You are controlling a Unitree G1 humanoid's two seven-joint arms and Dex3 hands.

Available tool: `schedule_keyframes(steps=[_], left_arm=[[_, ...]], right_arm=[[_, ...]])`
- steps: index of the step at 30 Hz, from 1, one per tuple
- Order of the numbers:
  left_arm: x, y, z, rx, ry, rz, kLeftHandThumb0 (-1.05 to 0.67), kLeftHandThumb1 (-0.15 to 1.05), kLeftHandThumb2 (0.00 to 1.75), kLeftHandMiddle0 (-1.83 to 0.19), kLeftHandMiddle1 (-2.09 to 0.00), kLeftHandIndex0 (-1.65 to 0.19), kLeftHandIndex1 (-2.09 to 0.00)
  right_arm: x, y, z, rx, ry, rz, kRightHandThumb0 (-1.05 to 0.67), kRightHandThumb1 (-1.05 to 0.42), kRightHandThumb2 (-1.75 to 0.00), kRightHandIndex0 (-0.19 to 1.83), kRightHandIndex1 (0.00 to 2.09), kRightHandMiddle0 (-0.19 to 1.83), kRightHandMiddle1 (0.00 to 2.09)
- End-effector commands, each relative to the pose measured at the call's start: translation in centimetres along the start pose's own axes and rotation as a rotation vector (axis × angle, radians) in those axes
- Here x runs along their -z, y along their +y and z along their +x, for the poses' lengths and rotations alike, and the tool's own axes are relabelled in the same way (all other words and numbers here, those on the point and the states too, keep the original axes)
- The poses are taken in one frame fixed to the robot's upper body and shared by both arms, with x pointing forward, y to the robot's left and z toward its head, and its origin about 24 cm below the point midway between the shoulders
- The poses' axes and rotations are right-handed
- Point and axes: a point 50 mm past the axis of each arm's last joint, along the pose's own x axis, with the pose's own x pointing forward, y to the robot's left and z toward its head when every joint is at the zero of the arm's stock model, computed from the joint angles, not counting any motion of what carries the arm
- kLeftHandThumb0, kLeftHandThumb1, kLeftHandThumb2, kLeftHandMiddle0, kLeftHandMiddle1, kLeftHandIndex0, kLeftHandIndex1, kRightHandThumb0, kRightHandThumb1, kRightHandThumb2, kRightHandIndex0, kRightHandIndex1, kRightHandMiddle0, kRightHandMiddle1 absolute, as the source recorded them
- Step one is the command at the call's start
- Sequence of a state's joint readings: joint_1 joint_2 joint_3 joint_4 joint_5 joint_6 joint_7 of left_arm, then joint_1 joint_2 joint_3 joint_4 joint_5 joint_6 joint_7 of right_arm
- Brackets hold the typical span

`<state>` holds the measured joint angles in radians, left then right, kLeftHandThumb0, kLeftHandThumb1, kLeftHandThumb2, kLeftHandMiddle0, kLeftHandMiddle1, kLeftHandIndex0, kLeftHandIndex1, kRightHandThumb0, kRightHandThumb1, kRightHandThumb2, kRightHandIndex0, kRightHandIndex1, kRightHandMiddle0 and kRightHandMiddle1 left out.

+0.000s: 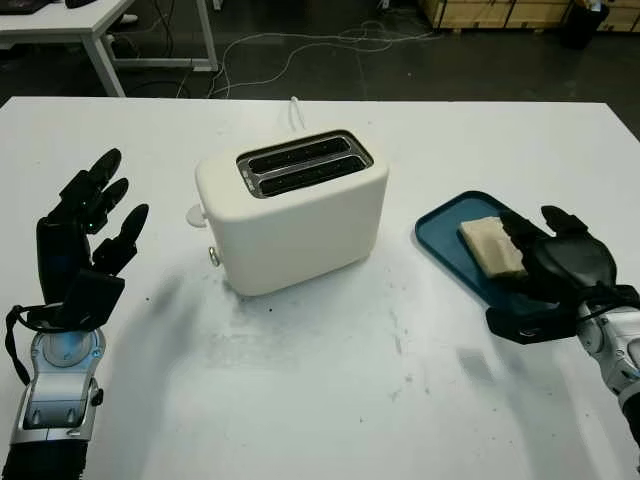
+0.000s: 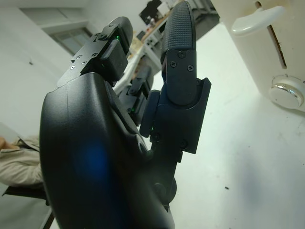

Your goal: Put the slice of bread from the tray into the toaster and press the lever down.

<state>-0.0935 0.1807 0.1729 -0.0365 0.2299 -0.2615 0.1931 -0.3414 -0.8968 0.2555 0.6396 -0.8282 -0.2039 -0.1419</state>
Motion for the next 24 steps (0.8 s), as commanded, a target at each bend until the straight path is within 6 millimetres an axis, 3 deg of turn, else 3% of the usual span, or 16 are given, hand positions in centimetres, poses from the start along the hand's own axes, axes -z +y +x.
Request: schedule_keyframes(steps=[1,12,15,17,19,21,22,24], left_arm=[[-0.2,0.1,0.2,-0.003,-0.016,0.006,-0.71,0.92,0.33,-0.63,-0.02,-0.52,0.0],[-0.1,0.1,0.1,0.0,-0.01,-0.002,-0.7,0.92,0.33,-0.63,-0.01,-0.52,0.0],[-0.2,0.2,0.0,0.001,-0.011,-0.005,-0.69,0.92,0.33,-0.62,-0.01,-0.51,0.0],[-0.1,0.2,0.0,0.0,-0.013,-0.008,-0.68,0.92,0.33,-0.62,-0.01,-0.51,0.0],[-0.1,0.2,0.1,-0.005,-0.014,-0.009,-0.69,0.92,0.33,-0.62,-0.01,-0.52,0.0],[-0.2,0.2,0.1,-0.009,-0.018,-0.004,-0.69,0.92,0.32,-0.63,-0.01,-0.52,0.0],[-0.2,0.2,0.1,-0.011,-0.02,-0.005,-0.7,0.92,0.32,-0.63,-0.01,-0.52,0.0],[-0.2,0.2,0.1,-0.012,-0.024,-0.007,-0.69,0.92,0.32,-0.63,-0.01,-0.52,0.0]], right_arm=[[-1.4,1.4,0.1,-0.069,-0.061,0.022,-0.6,-0.86,0.0,0.0,0.0,0.0,0.0],[-3.3,-0.3,1.6,-0.087,-0.156,-0.003,-0.59,-0.88,-0.01,0.04,0.08,0.02,0.05],[-3.5,-0.5,1.8,-0.1,-0.162,-0.018,-0.58,-0.89,0.0,0.0,0.65,0.0,0.3],[-3.5,-0.4,1.8,-0.109,-0.154,-0.032,-0.58,-0.9,0.0,0.0,0.86,0.0,0.42],[-3.4,-0.2,1.8,-0.111,-0.142,-0.052,-0.6,-0.91,-0.01,0.0,1.11,0.0,0.7],[-3.3,0.1,1.8,-0.105,-0.131,-0.082,-0.61,-0.92,-0.02,0.0,1.54,0.0,1.34],[-3.3,0.1,1.7,-0.102,-0.123,-0.1,-0.61,-0.92,-0.03,0.01,1.66,0.0,1.58],[-3.4,0.3,1.7,-0.107,-0.101,-0.131,-0.62,-0.92,-0.05,0.06,1.72,0.0,1.7]])
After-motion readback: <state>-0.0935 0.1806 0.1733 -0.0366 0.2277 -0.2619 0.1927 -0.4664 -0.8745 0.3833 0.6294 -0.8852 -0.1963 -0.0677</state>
